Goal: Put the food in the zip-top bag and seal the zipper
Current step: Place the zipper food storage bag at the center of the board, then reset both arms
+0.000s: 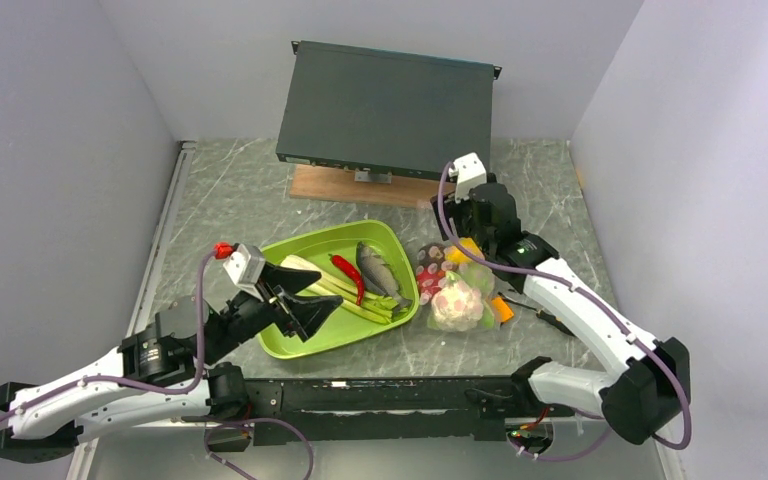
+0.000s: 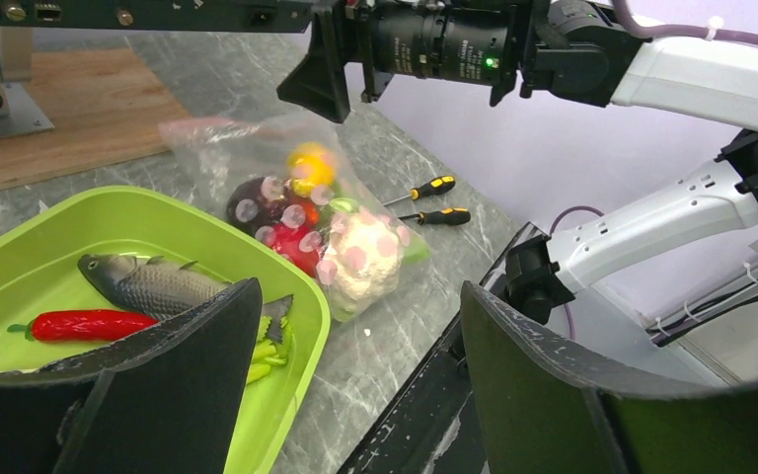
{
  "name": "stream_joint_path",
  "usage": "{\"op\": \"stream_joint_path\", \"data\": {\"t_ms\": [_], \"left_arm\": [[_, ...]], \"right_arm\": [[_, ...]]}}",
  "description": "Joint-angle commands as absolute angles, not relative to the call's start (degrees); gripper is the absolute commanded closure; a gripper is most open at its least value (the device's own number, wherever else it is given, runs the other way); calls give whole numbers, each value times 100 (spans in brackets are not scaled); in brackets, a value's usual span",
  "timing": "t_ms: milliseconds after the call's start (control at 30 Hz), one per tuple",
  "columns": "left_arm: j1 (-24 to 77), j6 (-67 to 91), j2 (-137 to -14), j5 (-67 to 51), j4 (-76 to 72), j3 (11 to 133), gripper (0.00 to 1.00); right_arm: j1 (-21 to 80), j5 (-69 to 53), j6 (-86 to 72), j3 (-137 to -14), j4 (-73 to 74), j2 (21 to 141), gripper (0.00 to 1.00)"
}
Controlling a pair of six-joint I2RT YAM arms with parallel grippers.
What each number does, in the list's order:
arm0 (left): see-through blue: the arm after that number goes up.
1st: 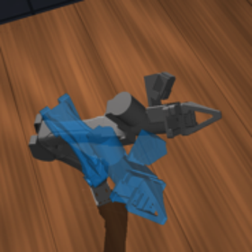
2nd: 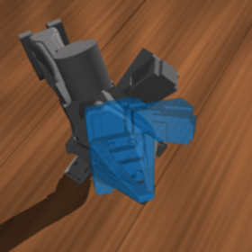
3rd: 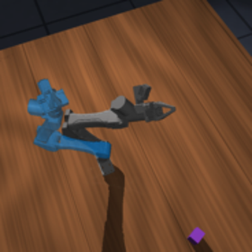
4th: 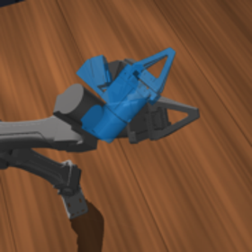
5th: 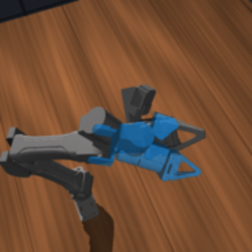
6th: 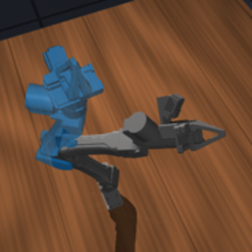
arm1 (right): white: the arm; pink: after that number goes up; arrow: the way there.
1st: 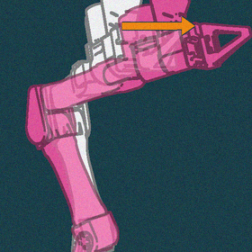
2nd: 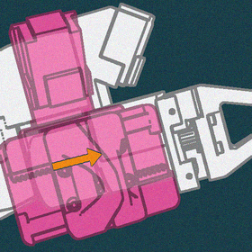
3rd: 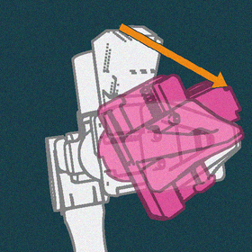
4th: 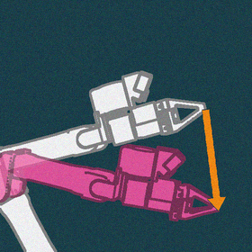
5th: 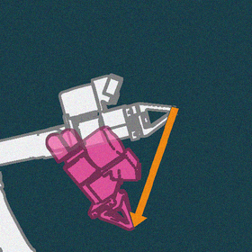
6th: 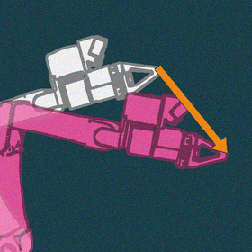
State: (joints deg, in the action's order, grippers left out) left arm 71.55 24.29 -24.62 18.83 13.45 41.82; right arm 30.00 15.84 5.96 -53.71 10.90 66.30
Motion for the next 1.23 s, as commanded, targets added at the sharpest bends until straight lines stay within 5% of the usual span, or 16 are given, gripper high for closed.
{"op": "stream_joint_path", "data": {"t_ms": [0, 67, 233, 767, 1200], "left_arm": [[7137, 2386, -2488, 2085, 1252, 4459, 21], [7137, 2359, -2466, 2161, 1210, 4472, 21], [7137, 2111, -2322, 2507, 1231, 4663, 21], [7137, 852, -2446, 3691, 2081, 6484, 20], [7137, 649, -2674, 4091, 2168, 6919, 20]], "right_arm": [[3040, 1334, 550, -5792, 1434, 6184, 10], [3092, 1439, 342, -5888, 1613, 5942, 1], [3111, 2039, -1074, -6293, 2364, 5207, 0], [3107, 3326, -1700, -6828, 3352, 2536, 0], [3107, 3810, -1797, -6957, 3364, 2516, 0]]}}
